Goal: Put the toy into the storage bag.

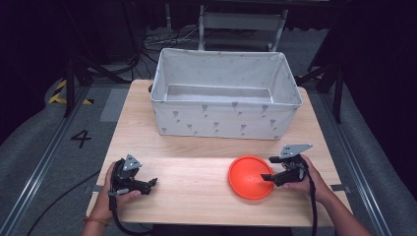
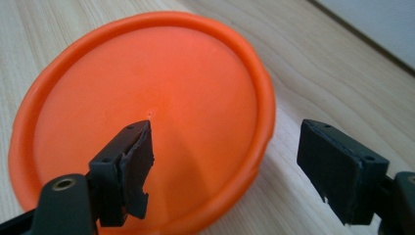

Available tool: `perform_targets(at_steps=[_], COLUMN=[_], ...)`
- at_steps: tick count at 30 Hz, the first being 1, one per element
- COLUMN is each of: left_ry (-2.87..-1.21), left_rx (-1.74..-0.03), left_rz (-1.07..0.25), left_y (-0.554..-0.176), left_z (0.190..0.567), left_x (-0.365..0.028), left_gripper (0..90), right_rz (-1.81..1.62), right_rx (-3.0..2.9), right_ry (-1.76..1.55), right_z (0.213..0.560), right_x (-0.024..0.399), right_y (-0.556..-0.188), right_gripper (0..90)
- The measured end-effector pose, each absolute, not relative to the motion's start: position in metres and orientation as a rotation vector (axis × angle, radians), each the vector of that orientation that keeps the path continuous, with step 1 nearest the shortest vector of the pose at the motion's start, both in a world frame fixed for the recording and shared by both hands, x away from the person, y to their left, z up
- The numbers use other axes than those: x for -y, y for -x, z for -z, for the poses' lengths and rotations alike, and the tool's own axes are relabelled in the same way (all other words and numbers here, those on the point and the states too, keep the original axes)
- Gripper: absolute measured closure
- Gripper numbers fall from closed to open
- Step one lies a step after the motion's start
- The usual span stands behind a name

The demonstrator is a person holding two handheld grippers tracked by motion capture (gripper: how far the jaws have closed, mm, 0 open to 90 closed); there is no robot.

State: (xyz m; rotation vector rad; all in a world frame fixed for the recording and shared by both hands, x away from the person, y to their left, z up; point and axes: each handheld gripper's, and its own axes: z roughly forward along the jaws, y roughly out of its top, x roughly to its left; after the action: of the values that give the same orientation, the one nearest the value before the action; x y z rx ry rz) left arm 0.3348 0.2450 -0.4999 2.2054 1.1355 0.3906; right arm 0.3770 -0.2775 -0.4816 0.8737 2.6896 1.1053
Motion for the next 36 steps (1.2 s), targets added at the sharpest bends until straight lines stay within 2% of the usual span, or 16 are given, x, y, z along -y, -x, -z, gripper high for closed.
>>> perform_targets(at_steps=[9,13,19,24,34,35,36], left_ry=[-2.206,-2.204,-2.205,-2.205,-2.207,-2.207,-2.206], left_rx=[-1.139,-1.14,-1.14,-1.143,-1.144,-1.144,-1.144], left_rz=[-0.395,-0.393,-0.394,-0.393,-0.393,-0.393,-0.393], left_y=[-0.334,-0.334,-0.334,-0.334,-0.334,-0.334,-0.334], left_z=[0.5,0.5,0.5,0.5,0.5,0.5,0.5], left_x=[-0.245,-0.245,-0.245,-0.245,-0.245,-0.245,-0.245], left_gripper=[0.6,0.5,0.6,0.5,0.5,0.5,0.5], right_rz=[-1.086,-1.113,-1.104,-1.169,-1.259,-1.285,-1.285], right_rx=[-2.744,-2.746,-2.686,-2.654,-2.664,-2.661,-2.661], right_ry=[-0.89,-0.86,-0.85,-0.932,-1.039,-1.029,-1.029], right_z=[0.494,0.495,0.496,0.496,0.494,0.489,0.489], right_x=[0.268,0.266,0.263,0.264,0.273,0.275,0.275], right_y=[-0.383,-0.379,-0.375,-0.378,-0.385,-0.384,-0.384], right_gripper=[16.5,19.1,32.9,51.2,68.3,73.2,73.2])
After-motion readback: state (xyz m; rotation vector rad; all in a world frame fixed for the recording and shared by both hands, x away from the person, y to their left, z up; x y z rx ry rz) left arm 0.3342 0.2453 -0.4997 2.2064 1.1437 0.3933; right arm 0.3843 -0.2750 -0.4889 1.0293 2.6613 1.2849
